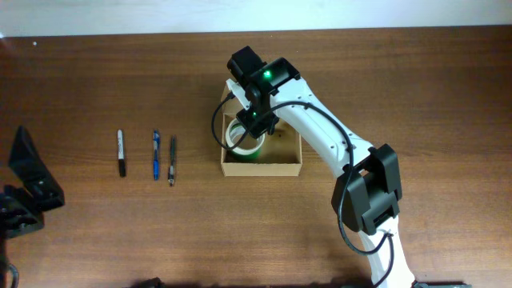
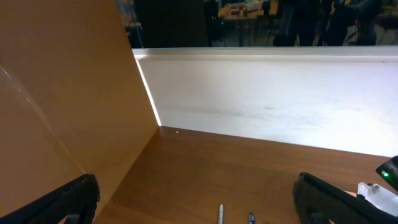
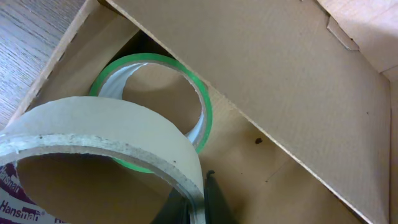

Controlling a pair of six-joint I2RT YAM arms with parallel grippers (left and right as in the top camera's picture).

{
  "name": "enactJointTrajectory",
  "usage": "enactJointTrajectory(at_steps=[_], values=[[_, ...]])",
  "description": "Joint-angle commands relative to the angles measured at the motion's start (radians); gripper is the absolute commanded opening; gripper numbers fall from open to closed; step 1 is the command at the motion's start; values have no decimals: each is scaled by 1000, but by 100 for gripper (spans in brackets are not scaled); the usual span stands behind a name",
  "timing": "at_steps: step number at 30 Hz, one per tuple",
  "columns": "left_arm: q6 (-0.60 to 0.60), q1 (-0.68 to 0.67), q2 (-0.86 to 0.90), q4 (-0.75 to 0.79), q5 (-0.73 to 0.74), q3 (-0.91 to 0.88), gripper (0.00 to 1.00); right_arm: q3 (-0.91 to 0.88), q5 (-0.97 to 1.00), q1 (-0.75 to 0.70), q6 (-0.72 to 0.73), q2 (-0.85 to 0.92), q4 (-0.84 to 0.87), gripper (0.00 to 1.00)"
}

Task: Pack container
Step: 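Lower the white tape onto the green tape and open the right gripper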

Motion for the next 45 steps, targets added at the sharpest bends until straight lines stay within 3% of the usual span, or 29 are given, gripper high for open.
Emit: enactJointTrajectory(at_steps=[1, 10, 31, 34, 36, 38, 43, 45], values=[[-16, 5, 3, 3, -6, -4, 99, -10, -11, 2, 18, 24, 3, 4], [-16, 5, 3, 4, -7, -4, 99, -95, -11, 2, 21, 24, 23, 4], [-16, 5, 3, 7, -6, -4, 99, -98, -34, 3, 73, 24, 155, 4], [-16, 5, 3, 7, -6, -4, 99, -98, -34, 3, 73, 24, 149, 36], [-16, 5, 3, 7, -6, -4, 99, -98, -34, 3, 73, 24, 140, 64], [-16, 5, 3, 7, -6, -4, 99, -98, -34, 3, 73, 24, 129, 81], [-16, 5, 3, 7, 12, -4, 99, -98, -34, 3, 73, 24, 105, 98], [-16, 5, 3, 7, 12, -4, 99, -96, -37, 5, 74, 23, 83, 99]])
